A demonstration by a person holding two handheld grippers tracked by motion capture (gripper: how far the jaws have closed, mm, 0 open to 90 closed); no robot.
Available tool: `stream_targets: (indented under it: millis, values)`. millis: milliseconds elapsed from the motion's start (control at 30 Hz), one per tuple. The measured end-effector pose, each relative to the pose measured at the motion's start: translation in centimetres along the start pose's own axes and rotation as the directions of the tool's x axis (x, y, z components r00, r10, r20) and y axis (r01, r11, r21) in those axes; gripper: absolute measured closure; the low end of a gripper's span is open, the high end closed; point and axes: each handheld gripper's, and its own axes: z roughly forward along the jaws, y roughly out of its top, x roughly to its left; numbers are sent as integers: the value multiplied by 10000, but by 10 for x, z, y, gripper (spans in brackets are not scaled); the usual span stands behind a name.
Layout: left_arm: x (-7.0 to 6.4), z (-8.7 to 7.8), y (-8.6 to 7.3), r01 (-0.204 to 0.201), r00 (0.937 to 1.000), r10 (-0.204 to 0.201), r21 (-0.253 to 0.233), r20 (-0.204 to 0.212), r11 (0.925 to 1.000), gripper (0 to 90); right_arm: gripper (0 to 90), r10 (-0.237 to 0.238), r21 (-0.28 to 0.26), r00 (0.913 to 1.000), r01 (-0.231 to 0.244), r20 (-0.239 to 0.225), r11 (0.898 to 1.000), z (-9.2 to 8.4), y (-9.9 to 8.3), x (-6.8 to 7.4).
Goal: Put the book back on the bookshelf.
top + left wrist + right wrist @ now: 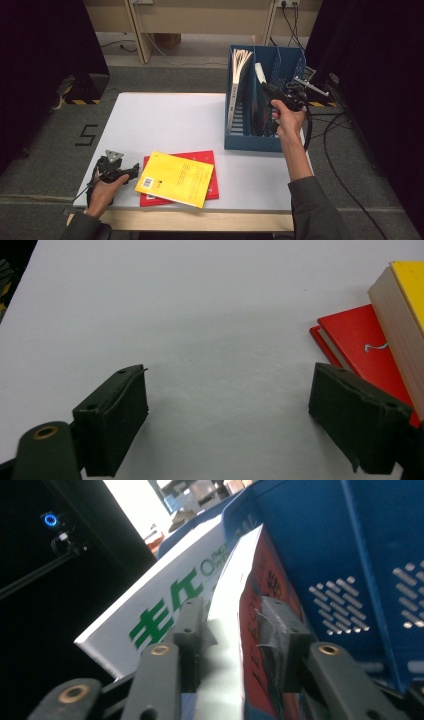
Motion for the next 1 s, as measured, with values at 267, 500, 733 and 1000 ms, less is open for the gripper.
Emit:
stream_targets:
  millis: [267,500,733,1000]
  values:
    - [0,0,0,-39,10000,39,-18,-9,10000,148,565,-585,198,9982,588,-140,9981,-21,-11,-1]
    - [0,0,0,-7,10000,7,-17,-11,10000,147,575,-900,566,9953,919,-357,9942,-35,-25,-6]
    - [0,0,0,51,10000,-51,-17,17,10000,147,591,-959,892,9951,977,-248,9912,-33,-40,-15]
    - [0,0,0,-35,10000,35,-17,-14,10000,147,608,-1434,927,9896,1420,90,9855,-22,-48,-15]
